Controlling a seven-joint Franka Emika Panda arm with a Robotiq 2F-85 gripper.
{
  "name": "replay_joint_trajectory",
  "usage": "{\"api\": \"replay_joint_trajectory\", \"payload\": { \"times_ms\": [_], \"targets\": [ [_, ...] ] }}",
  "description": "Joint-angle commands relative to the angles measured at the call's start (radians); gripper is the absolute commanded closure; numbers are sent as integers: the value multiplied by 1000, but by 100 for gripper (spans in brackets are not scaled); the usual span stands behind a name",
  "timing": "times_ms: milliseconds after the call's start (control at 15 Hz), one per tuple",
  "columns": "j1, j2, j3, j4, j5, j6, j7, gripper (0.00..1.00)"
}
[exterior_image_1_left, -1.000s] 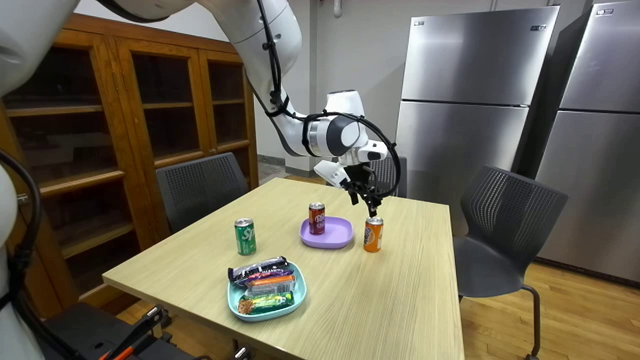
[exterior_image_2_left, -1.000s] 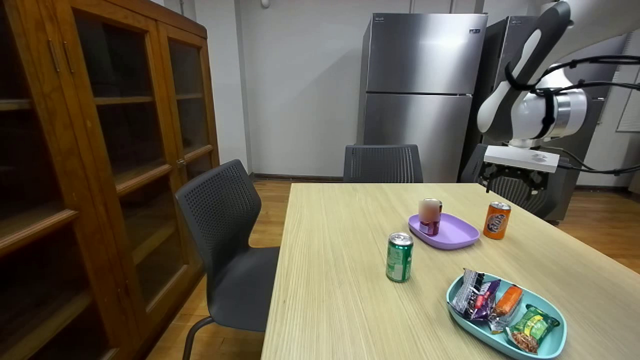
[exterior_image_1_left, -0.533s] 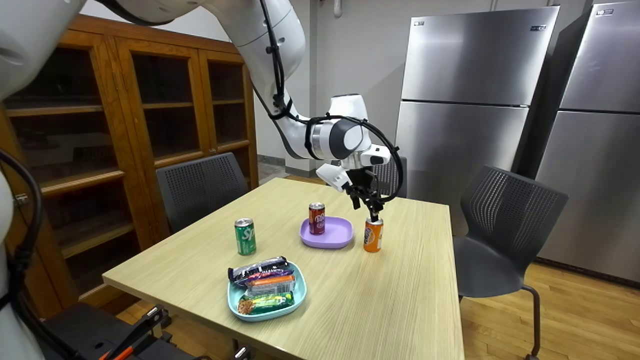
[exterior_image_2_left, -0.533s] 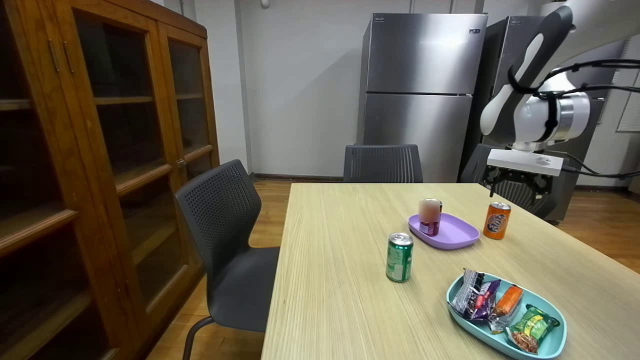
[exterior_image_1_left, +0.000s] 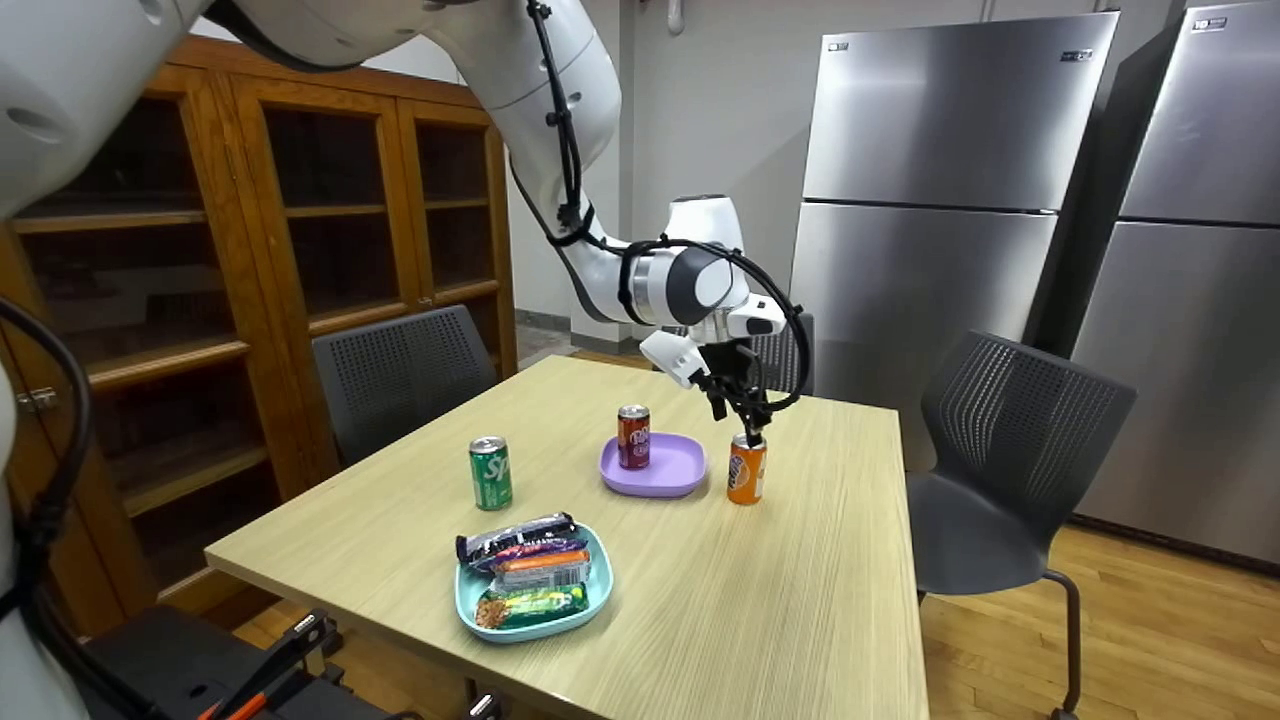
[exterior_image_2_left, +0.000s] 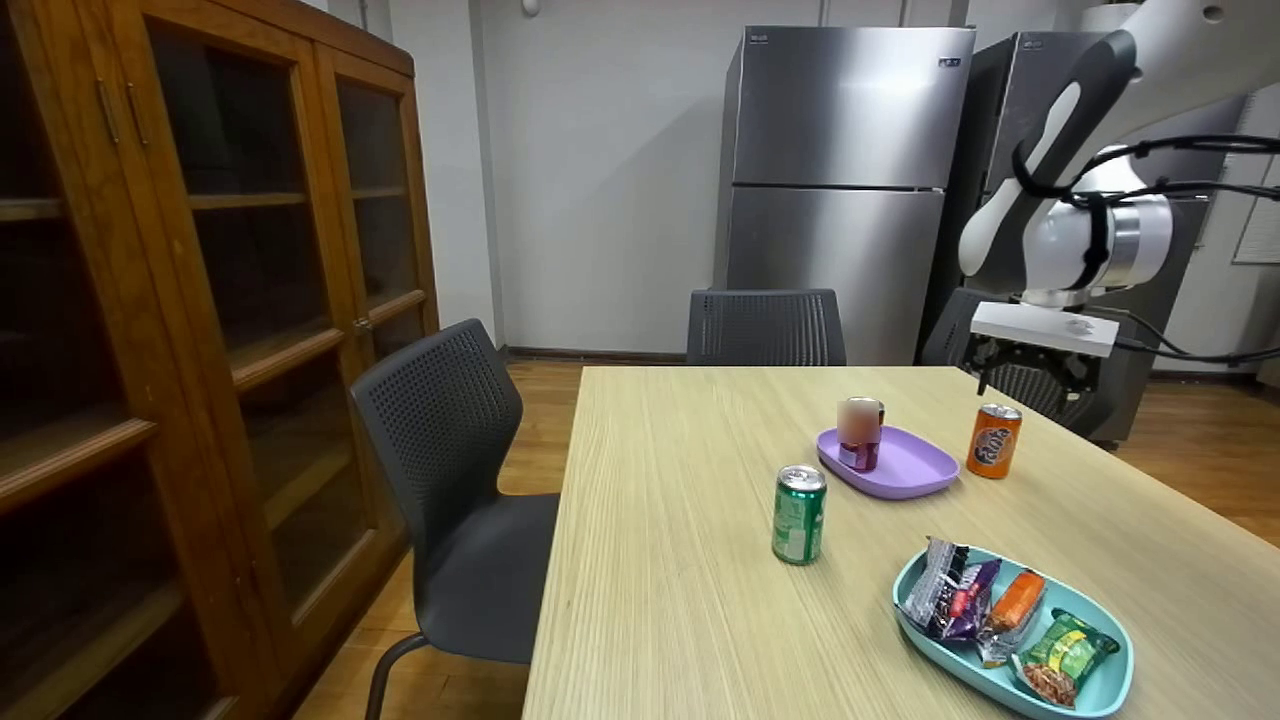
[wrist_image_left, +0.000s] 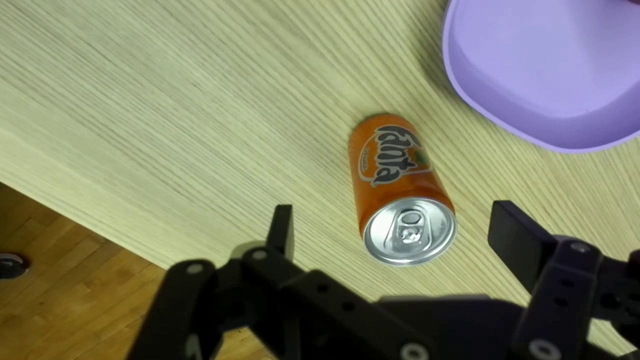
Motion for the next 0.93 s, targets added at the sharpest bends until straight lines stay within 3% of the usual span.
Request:
{"api": "replay_joint_trajectory", "payload": {
  "times_ms": [0, 867],
  "targets": [
    [-19, 45, 19, 88, 9, -49, 33, 0],
    [-27, 204, 12, 317, 1, -155, 94, 0]
  ]
}}
